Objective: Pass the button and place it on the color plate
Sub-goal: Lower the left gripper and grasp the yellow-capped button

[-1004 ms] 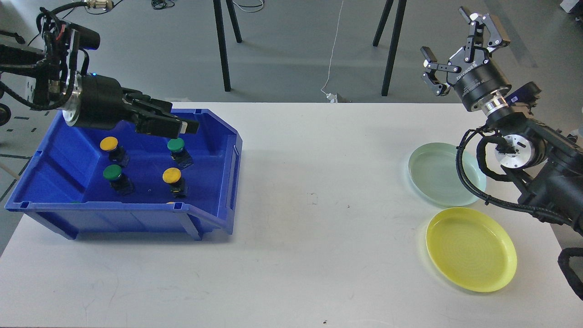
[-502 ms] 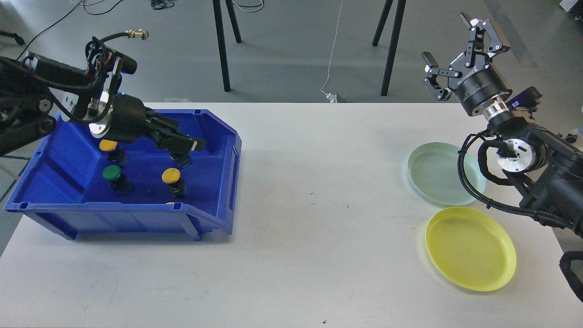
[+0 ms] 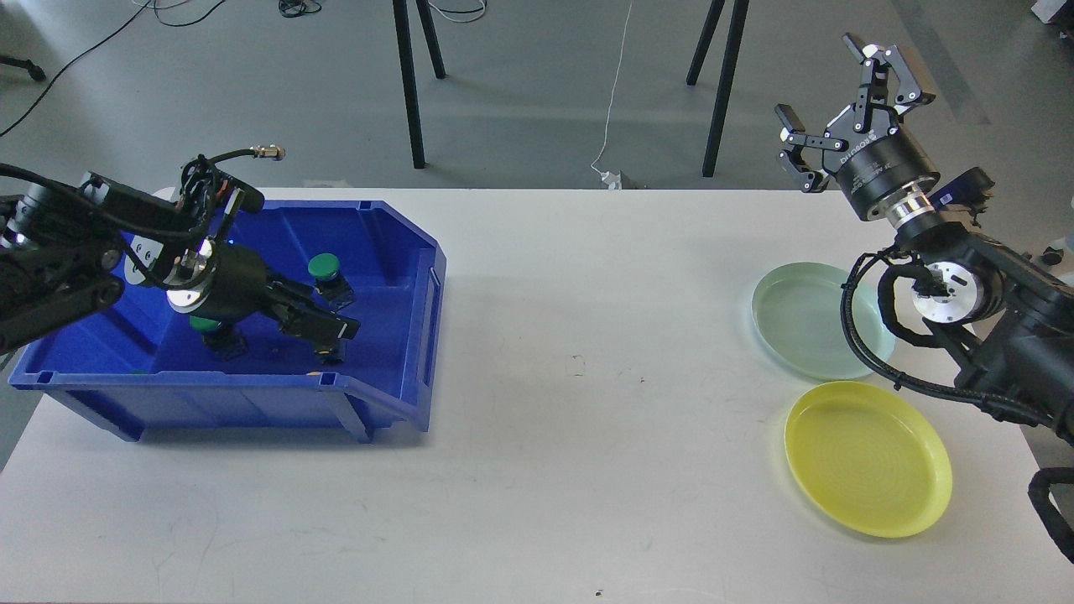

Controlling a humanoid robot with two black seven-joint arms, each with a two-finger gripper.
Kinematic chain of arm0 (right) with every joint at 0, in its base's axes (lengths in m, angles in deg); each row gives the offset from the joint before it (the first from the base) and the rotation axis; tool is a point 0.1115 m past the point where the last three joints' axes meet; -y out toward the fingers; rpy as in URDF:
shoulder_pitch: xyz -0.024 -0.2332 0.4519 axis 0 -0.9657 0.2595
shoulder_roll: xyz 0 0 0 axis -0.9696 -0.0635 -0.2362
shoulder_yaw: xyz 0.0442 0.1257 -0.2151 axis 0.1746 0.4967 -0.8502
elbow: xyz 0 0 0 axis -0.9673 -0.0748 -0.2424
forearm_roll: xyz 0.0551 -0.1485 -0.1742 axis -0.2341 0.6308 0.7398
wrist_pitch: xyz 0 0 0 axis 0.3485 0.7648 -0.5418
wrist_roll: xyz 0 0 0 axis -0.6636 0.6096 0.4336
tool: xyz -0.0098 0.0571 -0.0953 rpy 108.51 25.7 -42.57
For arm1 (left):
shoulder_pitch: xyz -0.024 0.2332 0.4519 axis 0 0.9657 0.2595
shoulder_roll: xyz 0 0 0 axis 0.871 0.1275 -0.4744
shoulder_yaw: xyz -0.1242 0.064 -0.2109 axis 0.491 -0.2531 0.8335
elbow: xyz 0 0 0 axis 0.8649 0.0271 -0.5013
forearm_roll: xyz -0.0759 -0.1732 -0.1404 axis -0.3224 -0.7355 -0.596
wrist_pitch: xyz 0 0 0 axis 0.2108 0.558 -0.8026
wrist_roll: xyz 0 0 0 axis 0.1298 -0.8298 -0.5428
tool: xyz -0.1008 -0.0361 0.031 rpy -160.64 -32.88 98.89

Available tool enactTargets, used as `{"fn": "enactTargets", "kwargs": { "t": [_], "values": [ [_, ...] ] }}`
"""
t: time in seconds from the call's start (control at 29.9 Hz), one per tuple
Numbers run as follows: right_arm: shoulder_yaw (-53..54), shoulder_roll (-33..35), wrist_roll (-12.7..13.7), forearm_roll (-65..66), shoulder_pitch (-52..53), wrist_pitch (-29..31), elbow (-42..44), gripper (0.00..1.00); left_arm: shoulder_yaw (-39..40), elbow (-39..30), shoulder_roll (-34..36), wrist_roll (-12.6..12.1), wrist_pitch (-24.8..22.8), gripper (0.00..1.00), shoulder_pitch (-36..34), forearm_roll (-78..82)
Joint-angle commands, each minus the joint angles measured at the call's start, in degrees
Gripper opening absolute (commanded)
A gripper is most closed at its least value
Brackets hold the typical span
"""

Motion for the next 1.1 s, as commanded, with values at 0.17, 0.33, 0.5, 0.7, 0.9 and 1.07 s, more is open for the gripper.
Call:
{"fn": "enactTargets", "kwargs": {
  "t": [0.17, 0.33, 0.5, 0.7, 0.9, 1.07],
  "values": [
    [0.0, 0.4, 0.0, -0.1, -0.7, 0.0, 0.0, 0.99, 0.0, 4.4, -2.2, 0.0, 0.0, 0.99, 1.5, 0.1],
    [0.0, 0.4, 0.0, -0.1, -1.2, 0.0, 0.0, 0.99, 0.0, 7.6, -4.3, 0.0, 0.0, 0.98, 1.6, 0.1],
    [0.0, 0.5, 0.0, -0.1, -1.3, 0.0, 0.0, 0.99, 0.0, 7.7, -4.7, 0.0, 0.0, 0.97, 1.9, 0.1],
    [0.0, 0.5, 0.0, -0.1, -1.6, 0.0, 0.0, 0.99, -0.1, 7.7, -5.1, 0.0, 0.0, 0.95, 2.7, 0.1],
    [0.0, 0.5, 0.0, -0.1, -1.7, 0.0, 0.0, 0.99, -0.1, 8.9, -5.2, 0.0, 0.0, 0.73, 3.7, 0.1],
    [0.0, 0.5, 0.0, -0.1, -1.8, 0.0, 0.0, 0.99, -0.1, 9.6, -5.1, 0.0, 0.0, 0.46, 4.3, 0.1]
  ]
}}
